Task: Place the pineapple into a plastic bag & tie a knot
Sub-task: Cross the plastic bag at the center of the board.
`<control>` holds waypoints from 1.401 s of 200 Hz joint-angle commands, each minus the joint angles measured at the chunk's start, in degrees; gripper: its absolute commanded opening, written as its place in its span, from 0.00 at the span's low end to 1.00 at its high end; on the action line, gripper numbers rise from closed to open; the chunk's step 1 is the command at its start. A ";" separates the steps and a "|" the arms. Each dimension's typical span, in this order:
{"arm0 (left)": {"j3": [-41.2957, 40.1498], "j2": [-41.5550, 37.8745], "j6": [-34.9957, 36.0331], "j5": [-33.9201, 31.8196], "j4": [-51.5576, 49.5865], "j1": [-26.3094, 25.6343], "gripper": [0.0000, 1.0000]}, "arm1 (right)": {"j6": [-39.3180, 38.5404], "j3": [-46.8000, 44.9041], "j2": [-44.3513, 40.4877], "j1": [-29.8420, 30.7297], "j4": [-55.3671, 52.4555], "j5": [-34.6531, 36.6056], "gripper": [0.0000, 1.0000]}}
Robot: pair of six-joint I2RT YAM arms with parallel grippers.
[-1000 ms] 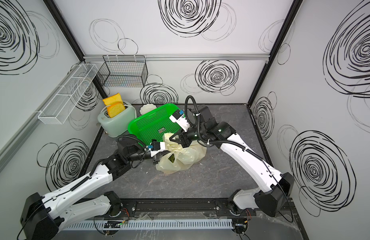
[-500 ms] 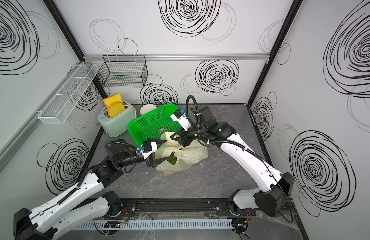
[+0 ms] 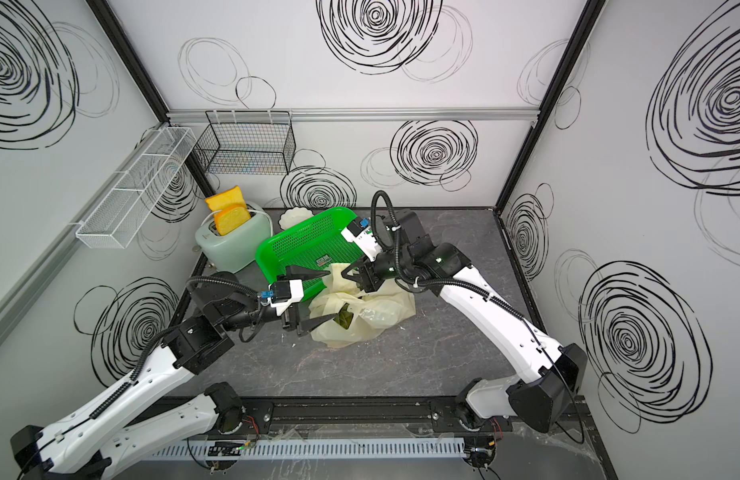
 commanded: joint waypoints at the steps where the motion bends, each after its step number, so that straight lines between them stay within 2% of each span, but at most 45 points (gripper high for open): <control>1: 3.36 3.00 -0.50 3.17 -1.19 -1.72 0.86 | 0.06 -0.34 0.21 -0.24 0.52 0.09 0.00; 16: 5.05 4.95 0.86 2.84 -3.50 -2.83 0.79 | 0.06 -0.40 0.23 -0.24 0.53 0.18 0.00; 29: 6.00 6.32 1.19 2.66 -4.23 -3.16 0.68 | 0.06 -0.49 0.20 -0.24 0.39 0.22 0.00; 47: 6.54 7.32 1.12 0.77 -4.30 -3.35 0.36 | 0.06 -0.68 0.11 -0.24 0.31 0.24 0.00; 67: 6.40 7.57 0.82 -0.75 -4.19 -3.39 0.10 | -0.02 -0.64 -0.13 -0.30 0.13 0.76 0.00; 79: 5.59 7.02 -0.42 -1.84 -3.21 -3.14 0.00 | -0.03 -0.20 -0.26 -0.41 0.03 1.61 0.00; 130: -1.87 4.14 -8.85 -7.74 -0.12 -1.24 0.00 | 1.38 3.87 -1.48 -0.78 -0.47 5.99 0.00; 188: -8.66 3.46 -17.85 -7.41 8.36 2.14 0.00 | -1.36 4.60 -3.75 1.82 -0.51 9.42 0.00; 214: -9.55 3.52 -21.06 -6.89 10.45 4.32 0.00 | -3.99 1.61 -7.59 3.82 1.80 9.41 0.00; 280: -7.61 6.45 -22.69 -5.96 9.74 4.34 0.00 | -15.11 -11.42 -15.21 15.02 9.58 9.36 0.00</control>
